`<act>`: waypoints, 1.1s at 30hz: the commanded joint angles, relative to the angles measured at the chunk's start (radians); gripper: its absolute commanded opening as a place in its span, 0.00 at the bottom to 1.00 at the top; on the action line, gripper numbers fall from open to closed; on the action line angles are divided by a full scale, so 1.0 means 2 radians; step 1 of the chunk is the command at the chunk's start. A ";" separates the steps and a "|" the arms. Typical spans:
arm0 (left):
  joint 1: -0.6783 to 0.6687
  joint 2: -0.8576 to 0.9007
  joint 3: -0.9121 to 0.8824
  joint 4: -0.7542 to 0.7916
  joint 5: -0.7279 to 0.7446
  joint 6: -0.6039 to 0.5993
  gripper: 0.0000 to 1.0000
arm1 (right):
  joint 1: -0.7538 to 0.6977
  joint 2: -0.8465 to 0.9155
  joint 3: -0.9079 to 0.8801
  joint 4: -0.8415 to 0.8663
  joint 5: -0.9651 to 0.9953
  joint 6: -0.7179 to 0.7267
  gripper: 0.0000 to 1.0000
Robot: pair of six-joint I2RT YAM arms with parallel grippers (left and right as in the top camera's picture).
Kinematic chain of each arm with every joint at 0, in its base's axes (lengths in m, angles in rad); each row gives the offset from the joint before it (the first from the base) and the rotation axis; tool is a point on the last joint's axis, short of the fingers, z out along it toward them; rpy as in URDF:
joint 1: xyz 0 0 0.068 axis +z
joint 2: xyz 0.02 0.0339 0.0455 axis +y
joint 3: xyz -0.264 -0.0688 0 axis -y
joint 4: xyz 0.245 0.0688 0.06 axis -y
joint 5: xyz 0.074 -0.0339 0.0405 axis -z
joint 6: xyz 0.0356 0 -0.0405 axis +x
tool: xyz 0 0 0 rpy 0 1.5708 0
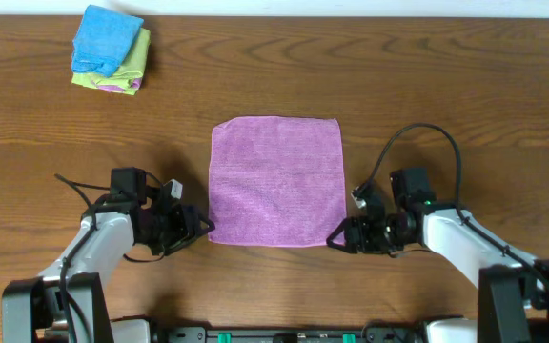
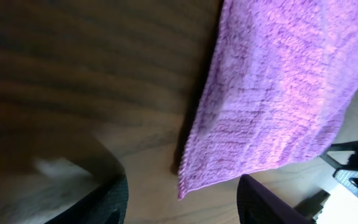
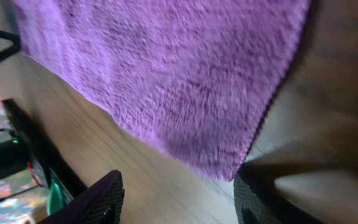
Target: Fold the cloth
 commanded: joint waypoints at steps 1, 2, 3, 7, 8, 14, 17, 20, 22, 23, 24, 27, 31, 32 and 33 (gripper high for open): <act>0.003 0.021 -0.002 0.006 -0.003 -0.010 0.57 | -0.001 0.033 -0.008 0.010 0.043 0.008 0.57; 0.003 0.025 -0.002 0.008 -0.003 -0.011 0.56 | -0.001 0.038 -0.008 0.011 0.045 0.008 0.56; 0.003 0.029 -0.002 0.009 -0.002 -0.011 0.56 | -0.001 0.043 -0.008 0.011 0.050 0.008 0.56; -0.005 0.038 -0.002 0.014 0.000 -0.021 0.51 | -0.001 0.047 -0.008 0.014 0.061 0.012 0.48; -0.009 0.038 -0.002 0.015 -0.001 -0.024 0.49 | -0.001 0.047 -0.008 0.014 0.061 0.016 0.45; -0.036 0.038 -0.002 0.019 -0.003 -0.037 0.47 | -0.001 0.047 -0.008 0.011 0.063 0.020 0.45; -0.047 0.038 -0.002 0.018 -0.004 -0.045 0.47 | -0.001 0.047 -0.008 0.003 0.070 0.023 0.52; -0.053 0.038 -0.002 0.013 -0.016 -0.051 0.47 | -0.002 0.047 -0.008 -0.001 0.083 0.035 0.55; -0.054 0.038 -0.002 0.008 -0.024 -0.054 0.43 | -0.006 0.047 -0.008 -0.001 0.084 0.041 0.56; -0.054 0.038 -0.002 0.008 -0.025 -0.054 0.38 | -0.007 0.047 -0.008 -0.001 0.084 0.041 0.56; -0.054 0.038 -0.002 0.008 -0.025 -0.054 0.31 | -0.009 0.047 -0.008 -0.001 0.084 0.043 0.56; -0.054 0.038 -0.002 0.007 -0.025 -0.061 0.18 | -0.014 0.047 -0.008 -0.002 0.095 0.060 0.55; -0.054 0.038 -0.002 0.009 -0.022 -0.069 0.06 | -0.016 0.047 -0.008 -0.005 0.095 0.064 0.58; -0.054 0.038 -0.002 0.012 -0.016 -0.074 0.06 | -0.016 0.047 -0.008 -0.009 0.095 0.064 0.59; -0.054 0.038 -0.002 0.016 -0.007 -0.080 0.06 | -0.016 0.047 -0.008 -0.013 0.095 0.064 0.60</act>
